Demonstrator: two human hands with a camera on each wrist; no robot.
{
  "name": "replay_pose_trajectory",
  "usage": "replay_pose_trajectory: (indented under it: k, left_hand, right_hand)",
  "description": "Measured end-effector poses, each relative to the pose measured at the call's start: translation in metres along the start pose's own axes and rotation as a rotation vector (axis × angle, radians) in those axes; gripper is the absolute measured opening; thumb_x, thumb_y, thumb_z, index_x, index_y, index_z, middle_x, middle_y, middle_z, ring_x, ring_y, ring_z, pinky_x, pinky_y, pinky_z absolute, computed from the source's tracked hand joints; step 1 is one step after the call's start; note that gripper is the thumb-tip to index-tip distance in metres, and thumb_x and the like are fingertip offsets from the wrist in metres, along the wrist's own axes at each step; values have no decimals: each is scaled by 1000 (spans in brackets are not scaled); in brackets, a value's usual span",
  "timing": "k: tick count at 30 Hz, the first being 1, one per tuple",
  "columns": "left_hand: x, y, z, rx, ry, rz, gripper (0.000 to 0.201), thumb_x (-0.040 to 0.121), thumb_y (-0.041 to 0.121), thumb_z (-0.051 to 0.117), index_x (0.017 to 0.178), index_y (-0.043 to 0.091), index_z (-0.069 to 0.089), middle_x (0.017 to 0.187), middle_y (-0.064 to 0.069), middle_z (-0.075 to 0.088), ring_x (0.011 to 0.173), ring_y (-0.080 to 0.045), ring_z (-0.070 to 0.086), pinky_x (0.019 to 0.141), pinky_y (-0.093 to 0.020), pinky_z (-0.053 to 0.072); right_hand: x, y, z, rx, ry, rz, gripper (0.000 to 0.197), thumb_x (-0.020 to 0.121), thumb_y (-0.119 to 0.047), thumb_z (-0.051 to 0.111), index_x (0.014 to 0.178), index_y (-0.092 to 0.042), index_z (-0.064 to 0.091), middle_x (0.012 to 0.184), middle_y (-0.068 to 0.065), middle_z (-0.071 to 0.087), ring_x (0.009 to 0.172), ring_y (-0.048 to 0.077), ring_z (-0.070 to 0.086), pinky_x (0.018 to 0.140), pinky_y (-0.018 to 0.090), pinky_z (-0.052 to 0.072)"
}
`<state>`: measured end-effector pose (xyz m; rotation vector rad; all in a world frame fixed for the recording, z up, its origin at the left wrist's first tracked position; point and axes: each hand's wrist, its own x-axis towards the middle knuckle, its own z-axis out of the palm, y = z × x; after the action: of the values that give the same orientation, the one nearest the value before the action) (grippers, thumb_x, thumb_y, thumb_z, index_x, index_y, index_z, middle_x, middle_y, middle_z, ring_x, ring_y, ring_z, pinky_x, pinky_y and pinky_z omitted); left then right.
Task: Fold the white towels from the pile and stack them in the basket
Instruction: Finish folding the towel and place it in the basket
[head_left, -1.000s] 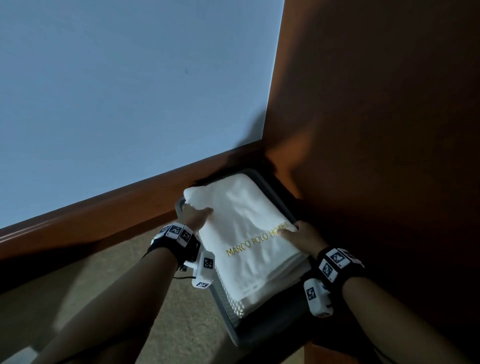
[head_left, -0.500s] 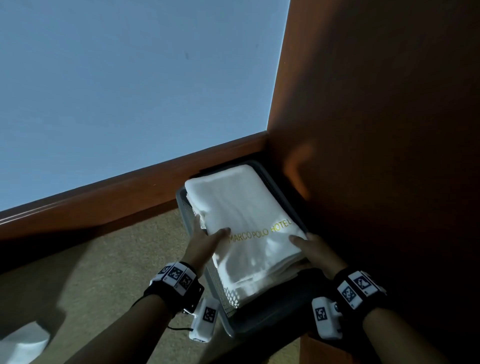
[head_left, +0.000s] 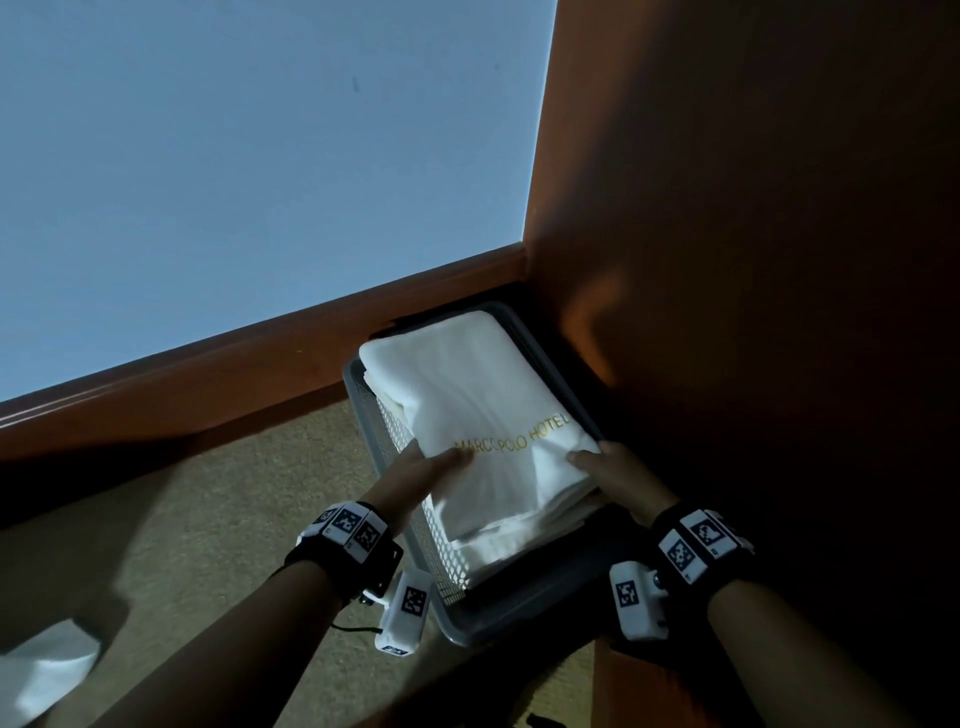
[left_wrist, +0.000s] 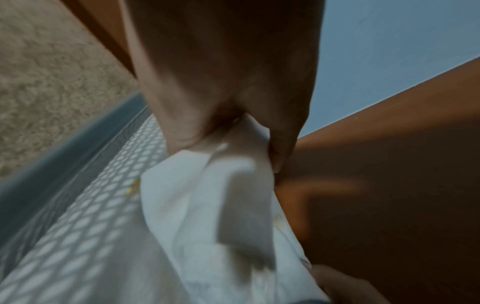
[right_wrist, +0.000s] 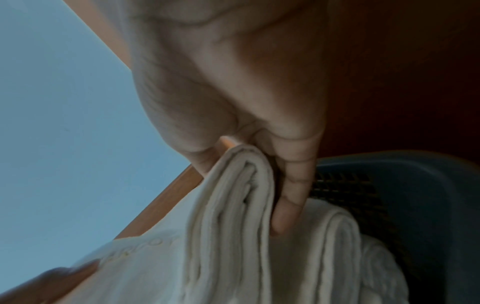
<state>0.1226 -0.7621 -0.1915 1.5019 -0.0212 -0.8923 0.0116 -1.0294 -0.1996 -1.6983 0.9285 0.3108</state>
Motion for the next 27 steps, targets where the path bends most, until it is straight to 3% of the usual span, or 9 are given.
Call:
replay_pose_trajectory:
  k: [2, 4, 7, 9, 11, 14, 19, 23, 27]
  left_hand:
    - [-4, -6, 2, 46, -13, -34, 39, 96, 26, 72, 132, 15, 62, 118, -6, 77, 114, -30, 71, 97, -45, 58]
    - [-6, -13, -3, 190, -14, -151, 49, 91, 53, 73, 128, 23, 65, 114, 0, 77, 108, -25, 72, 93, -44, 56]
    - [-10, -12, -8, 474, 18, -372, 73, 83, 75, 66, 120, 12, 66, 86, -5, 64, 69, -18, 64, 64, -27, 50]
    - [-6, -11, -10, 597, 45, -405, 70, 90, 70, 63, 115, 4, 64, 86, -12, 68, 65, -19, 66, 60, -26, 54]
    - [1, -10, -12, 635, 104, -295, 67, 91, 64, 65, 119, 4, 63, 103, -15, 73, 84, -23, 73, 77, -34, 62]
    - [8, -4, -12, 525, 218, -132, 67, 85, 53, 72, 137, 15, 56, 123, -2, 70, 108, -22, 67, 100, -41, 54]
    - [22, 1, -8, 288, 322, -55, 61, 93, 5, 70, 146, 11, 39, 132, -6, 62, 117, -25, 62, 82, -27, 53]
    - [17, 0, -5, 310, 369, -37, 70, 94, 6, 70, 153, 14, 35, 136, -8, 61, 123, -30, 60, 108, -46, 49]
    - [10, -12, 1, 433, 381, -70, 77, 93, 15, 75, 153, 18, 28, 145, -12, 56, 128, -35, 57, 107, -48, 49]
  right_hand:
    - [-5, -3, 0, 9, -16, 21, 53, 74, -45, 70, 114, -10, 69, 109, 13, 75, 100, 32, 72, 94, 56, 59]
    - [-10, -5, 0, -23, -39, 42, 40, 90, -36, 68, 118, -7, 66, 110, 14, 72, 97, 31, 72, 84, 47, 62]
    - [-11, -7, -1, -188, -55, 49, 33, 95, -34, 60, 114, -7, 66, 108, 13, 71, 93, 28, 70, 77, 39, 59]
    - [-10, -13, 0, -375, -34, 19, 42, 90, -43, 58, 110, -7, 66, 117, 15, 70, 105, 31, 67, 93, 40, 55]
    - [-8, -23, 2, -457, 7, -11, 47, 95, -45, 57, 123, -8, 63, 134, 18, 63, 122, 34, 60, 101, 37, 46]
    - [6, -38, 9, -432, 13, -52, 76, 98, -55, 59, 152, -4, 42, 155, 18, 47, 142, 34, 47, 112, 39, 37]
    - [32, -40, 12, -500, 49, -154, 49, 95, -46, 67, 121, -5, 60, 119, 14, 67, 111, 33, 65, 91, 37, 52]
    - [30, -30, 5, -514, 109, -177, 45, 100, -38, 62, 129, -4, 54, 129, 19, 63, 115, 35, 62, 85, 33, 42]
    - [25, -21, -1, -552, 35, -127, 63, 100, -47, 62, 143, -5, 46, 140, 19, 57, 125, 34, 58, 98, 36, 45]
